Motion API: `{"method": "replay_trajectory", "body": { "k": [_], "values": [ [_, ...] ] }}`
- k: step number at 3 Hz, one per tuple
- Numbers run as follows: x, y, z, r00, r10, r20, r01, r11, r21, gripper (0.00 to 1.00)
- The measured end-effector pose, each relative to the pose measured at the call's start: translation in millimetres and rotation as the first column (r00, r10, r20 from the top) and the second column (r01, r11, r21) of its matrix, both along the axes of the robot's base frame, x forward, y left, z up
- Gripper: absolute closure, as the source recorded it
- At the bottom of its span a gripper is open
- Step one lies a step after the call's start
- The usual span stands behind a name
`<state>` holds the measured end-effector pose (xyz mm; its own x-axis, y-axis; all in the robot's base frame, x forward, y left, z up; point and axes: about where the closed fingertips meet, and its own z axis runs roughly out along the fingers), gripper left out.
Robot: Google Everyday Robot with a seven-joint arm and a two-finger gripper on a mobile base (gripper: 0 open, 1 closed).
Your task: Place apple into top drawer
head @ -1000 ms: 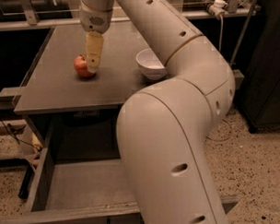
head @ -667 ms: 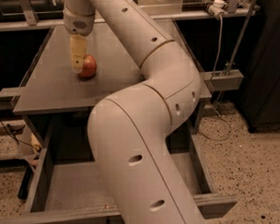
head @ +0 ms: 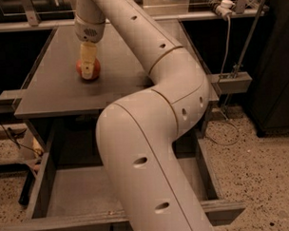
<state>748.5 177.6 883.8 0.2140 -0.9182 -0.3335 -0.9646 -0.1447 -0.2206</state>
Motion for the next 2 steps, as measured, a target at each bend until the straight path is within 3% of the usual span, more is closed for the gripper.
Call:
{"method": "replay_trajectory", "body": {
  "k": [2],
  "values": [
    [5.8, -4.5, -15.5, 0.9998, 0.004, -0.018, -0.004, 1.0, -0.011, 0.0]
  ]
}}
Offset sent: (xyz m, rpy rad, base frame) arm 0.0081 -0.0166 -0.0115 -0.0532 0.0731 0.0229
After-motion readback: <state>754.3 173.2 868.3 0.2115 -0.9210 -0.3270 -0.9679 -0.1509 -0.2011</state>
